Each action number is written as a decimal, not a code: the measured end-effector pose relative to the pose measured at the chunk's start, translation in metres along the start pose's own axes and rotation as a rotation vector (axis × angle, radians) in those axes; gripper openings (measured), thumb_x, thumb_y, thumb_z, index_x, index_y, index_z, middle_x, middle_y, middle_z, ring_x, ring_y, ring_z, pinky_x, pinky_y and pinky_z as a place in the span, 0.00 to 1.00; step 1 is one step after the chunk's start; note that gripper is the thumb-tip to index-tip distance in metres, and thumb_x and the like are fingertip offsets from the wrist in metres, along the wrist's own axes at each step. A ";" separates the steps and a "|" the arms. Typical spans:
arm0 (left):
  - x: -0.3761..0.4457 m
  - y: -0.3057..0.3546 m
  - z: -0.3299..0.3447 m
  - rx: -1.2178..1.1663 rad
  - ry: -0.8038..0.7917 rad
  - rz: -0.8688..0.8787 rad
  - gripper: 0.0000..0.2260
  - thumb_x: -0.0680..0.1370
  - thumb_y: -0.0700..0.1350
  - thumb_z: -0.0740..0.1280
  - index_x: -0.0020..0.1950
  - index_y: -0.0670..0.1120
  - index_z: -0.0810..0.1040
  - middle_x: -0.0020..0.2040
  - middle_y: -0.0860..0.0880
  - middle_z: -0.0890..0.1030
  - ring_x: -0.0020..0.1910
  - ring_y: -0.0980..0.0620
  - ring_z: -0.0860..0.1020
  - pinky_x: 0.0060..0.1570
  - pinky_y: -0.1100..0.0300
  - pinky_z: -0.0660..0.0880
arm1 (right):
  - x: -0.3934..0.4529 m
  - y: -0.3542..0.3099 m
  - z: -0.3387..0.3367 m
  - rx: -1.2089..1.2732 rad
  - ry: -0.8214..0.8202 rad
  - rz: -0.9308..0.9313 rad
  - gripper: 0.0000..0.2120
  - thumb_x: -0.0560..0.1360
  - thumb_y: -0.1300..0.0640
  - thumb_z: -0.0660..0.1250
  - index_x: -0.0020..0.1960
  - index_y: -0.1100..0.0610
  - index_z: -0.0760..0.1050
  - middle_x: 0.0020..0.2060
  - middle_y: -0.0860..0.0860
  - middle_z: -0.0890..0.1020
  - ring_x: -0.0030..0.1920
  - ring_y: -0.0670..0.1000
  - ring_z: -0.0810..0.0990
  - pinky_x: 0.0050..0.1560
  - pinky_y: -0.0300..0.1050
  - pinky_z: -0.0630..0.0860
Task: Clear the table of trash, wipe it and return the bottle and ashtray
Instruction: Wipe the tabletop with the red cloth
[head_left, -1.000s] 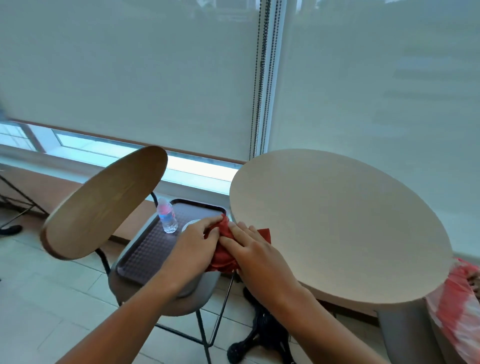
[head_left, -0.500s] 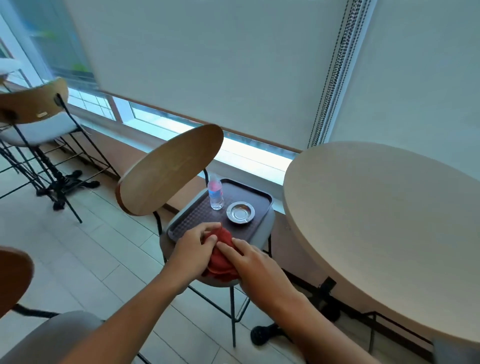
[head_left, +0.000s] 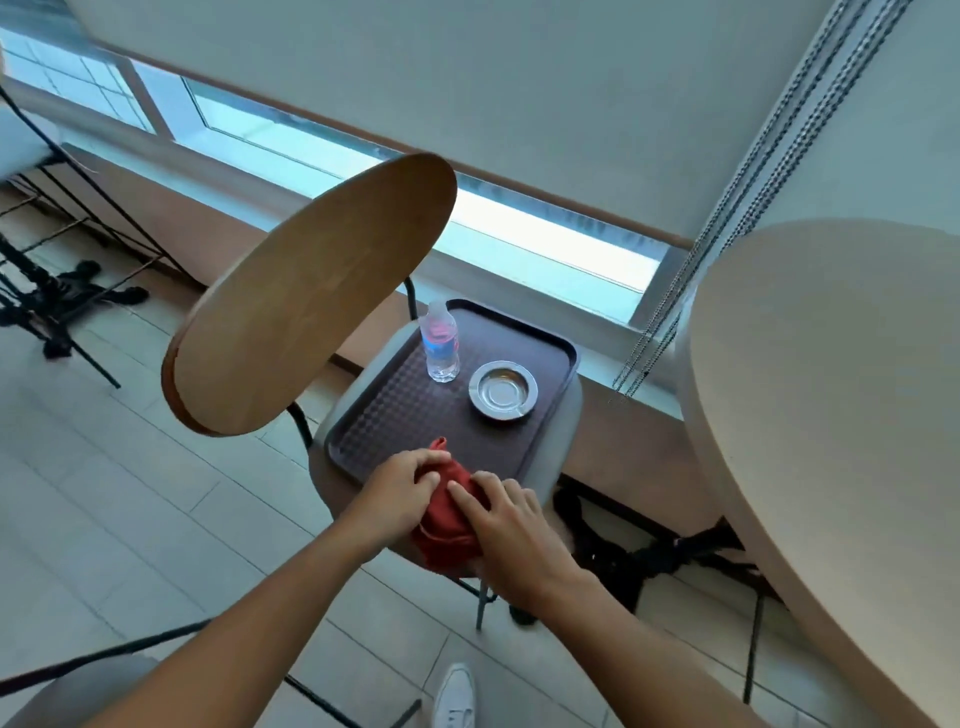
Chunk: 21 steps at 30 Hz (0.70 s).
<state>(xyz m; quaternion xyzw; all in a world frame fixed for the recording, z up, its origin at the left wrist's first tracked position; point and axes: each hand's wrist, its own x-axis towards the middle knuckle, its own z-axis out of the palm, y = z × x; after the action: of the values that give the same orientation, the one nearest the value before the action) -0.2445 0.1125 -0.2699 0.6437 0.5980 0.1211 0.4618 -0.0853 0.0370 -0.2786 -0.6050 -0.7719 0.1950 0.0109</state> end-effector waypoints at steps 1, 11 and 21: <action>0.012 -0.005 -0.002 0.030 -0.028 0.013 0.17 0.81 0.41 0.64 0.69 0.53 0.76 0.70 0.51 0.74 0.68 0.50 0.72 0.67 0.53 0.71 | 0.011 0.003 0.007 -0.023 -0.003 0.015 0.37 0.73 0.40 0.60 0.79 0.53 0.60 0.73 0.59 0.66 0.65 0.63 0.70 0.66 0.58 0.67; 0.105 -0.045 -0.019 0.163 -0.147 0.129 0.28 0.74 0.32 0.67 0.72 0.48 0.73 0.69 0.50 0.72 0.69 0.54 0.69 0.66 0.67 0.62 | 0.096 0.026 0.044 -0.075 -0.013 0.108 0.38 0.69 0.42 0.55 0.77 0.55 0.65 0.71 0.60 0.68 0.63 0.63 0.70 0.62 0.59 0.68; 0.120 -0.088 0.002 0.489 -0.104 0.353 0.25 0.81 0.43 0.63 0.77 0.54 0.65 0.80 0.52 0.55 0.78 0.51 0.56 0.76 0.53 0.57 | 0.103 0.034 0.093 -0.028 -0.049 0.179 0.38 0.76 0.38 0.52 0.81 0.55 0.55 0.81 0.57 0.53 0.77 0.60 0.60 0.73 0.57 0.61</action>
<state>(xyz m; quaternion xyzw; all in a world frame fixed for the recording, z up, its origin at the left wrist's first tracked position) -0.2701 0.2049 -0.3835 0.8352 0.4638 0.0189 0.2949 -0.1045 0.1134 -0.3973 -0.6668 -0.7174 0.1990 -0.0342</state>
